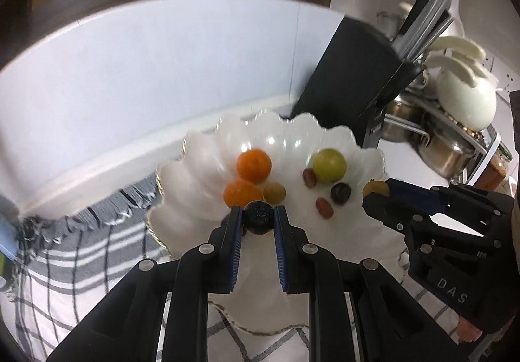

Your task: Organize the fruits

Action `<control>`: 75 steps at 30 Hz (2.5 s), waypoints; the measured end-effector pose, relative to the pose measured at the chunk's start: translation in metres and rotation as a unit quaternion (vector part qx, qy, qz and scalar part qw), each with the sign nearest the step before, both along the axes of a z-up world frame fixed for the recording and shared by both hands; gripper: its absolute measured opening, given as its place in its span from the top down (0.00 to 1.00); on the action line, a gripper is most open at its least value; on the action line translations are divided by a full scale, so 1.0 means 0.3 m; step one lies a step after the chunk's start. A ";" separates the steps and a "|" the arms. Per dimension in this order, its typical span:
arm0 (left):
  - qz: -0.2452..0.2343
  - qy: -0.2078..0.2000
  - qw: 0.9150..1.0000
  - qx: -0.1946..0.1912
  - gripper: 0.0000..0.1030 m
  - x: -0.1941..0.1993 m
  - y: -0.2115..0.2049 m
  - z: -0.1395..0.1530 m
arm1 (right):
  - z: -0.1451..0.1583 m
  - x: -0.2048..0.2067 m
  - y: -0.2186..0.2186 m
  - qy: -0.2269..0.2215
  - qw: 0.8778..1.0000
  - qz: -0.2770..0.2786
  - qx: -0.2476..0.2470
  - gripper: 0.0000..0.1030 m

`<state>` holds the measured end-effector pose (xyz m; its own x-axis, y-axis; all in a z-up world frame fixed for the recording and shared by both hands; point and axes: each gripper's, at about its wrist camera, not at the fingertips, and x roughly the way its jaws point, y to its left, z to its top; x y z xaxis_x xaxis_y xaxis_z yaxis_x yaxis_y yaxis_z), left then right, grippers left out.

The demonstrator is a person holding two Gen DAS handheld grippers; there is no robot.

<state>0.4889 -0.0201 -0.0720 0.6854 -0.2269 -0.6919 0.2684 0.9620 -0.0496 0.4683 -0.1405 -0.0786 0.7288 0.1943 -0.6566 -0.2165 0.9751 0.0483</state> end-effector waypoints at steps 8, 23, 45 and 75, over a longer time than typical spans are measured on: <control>0.000 0.055 0.998 0.024 0.80 0.058 -0.030 -0.088 | -0.072 0.055 -0.004 0.038 0.999 -0.004 -0.010 0.76; 0.036 0.038 0.997 0.048 0.47 0.019 -0.006 -0.061 | -0.077 0.029 -0.016 0.041 0.999 -0.018 -0.018 0.61; 0.083 -0.127 0.985 0.083 0.00 -0.433 0.152 0.193 | 0.117 -0.400 0.034 -0.060 0.994 -0.094 -0.021 0.20; 0.104 -0.200 0.973 0.055 0.00 -1.217 0.086 0.362 | 0.295 -1.156 -0.071 -0.139 0.987 -0.081 0.002 0.12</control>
